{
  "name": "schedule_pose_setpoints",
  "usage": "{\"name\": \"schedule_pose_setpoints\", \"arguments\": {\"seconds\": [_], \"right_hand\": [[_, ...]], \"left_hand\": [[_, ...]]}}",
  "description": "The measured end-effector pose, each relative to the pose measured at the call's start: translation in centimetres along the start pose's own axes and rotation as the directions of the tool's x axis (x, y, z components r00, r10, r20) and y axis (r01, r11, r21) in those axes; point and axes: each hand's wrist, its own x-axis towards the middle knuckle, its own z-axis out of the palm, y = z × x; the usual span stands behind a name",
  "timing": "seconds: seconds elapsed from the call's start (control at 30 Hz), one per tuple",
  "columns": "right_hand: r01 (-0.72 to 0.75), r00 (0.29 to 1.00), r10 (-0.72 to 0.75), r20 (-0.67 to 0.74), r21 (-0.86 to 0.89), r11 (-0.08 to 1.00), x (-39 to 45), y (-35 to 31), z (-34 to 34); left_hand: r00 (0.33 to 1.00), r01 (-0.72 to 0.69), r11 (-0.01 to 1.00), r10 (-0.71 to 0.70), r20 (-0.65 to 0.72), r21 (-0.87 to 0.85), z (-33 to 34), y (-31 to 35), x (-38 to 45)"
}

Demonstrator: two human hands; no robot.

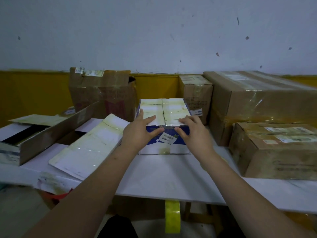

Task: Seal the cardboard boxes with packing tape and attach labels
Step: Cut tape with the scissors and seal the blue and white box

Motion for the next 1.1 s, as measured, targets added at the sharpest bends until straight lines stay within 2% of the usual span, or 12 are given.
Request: {"name": "schedule_pose_setpoints", "arguments": {"seconds": [0.23,0.37,0.43,0.53,0.6,0.67,0.77,0.83,0.93,0.97,1.03,1.1], "right_hand": [[-0.012,0.999,0.012,-0.051,-0.006,1.000,-0.9,-0.6,-0.8],[-0.004,0.987,0.015,0.160,-0.065,0.998,-1.7,-1.2,-1.2],[-0.006,0.980,0.031,0.198,-0.128,0.992,-3.3,-1.6,-1.2],[-0.039,0.997,0.042,-0.059,0.046,0.998,-8.9,-2.6,-2.0],[0.003,0.973,0.038,-0.228,0.177,0.984,-13.4,-3.2,-2.8],[-0.065,0.982,0.101,-0.157,0.218,0.974,-17.5,-2.9,-2.5],[-0.355,0.934,0.353,0.053,0.231,0.906,-21.4,-1.2,0.2],[-0.518,0.855,0.488,0.175,0.247,0.819,-22.4,-0.9,1.6],[-0.701,0.695,0.631,0.344,0.521,0.488,-22.3,-1.6,2.2],[-0.707,0.678,0.631,0.377,0.570,0.418,-22.1,-1.9,1.9],[-0.714,0.683,0.588,0.433,0.566,0.412,-22.2,-2.6,1.4],[-0.741,0.660,0.552,0.510,0.561,0.369,-22.4,-3.5,0.7]], "left_hand": [[0.998,0.060,0.997,-0.059,0.028,-0.048,-0.5,0.7,-1.1],[0.989,0.083,0.996,-0.080,0.127,-0.021,-1.6,1.5,-1.7],[0.987,0.036,0.996,-0.049,0.150,0.087,-1.9,1.5,-2.9],[0.978,-0.124,0.991,0.131,-0.164,0.050,-1.2,1.7,-8.0],[0.935,-0.104,0.973,0.024,-0.355,-0.207,-0.1,2.1,-12.9],[0.941,0.170,0.849,-0.291,-0.174,-0.500,1.8,2.6,-17.4],[0.797,0.567,0.484,-0.528,0.295,-0.666,5.3,3.0,-21.0],[0.726,0.657,0.297,-0.497,0.475,-0.693,6.8,3.4,-21.4],[0.752,0.640,0.317,-0.447,0.485,-0.700,7.5,4.3,-21.0],[0.766,0.625,0.319,-0.431,0.478,-0.713,7.4,4.5,-21.0],[0.747,0.648,0.252,-0.394,0.535,-0.719,6.7,4.9,-20.9],[0.682,0.713,0.147,-0.371,0.631,-0.685,6.1,5.3,-20.9]]}}
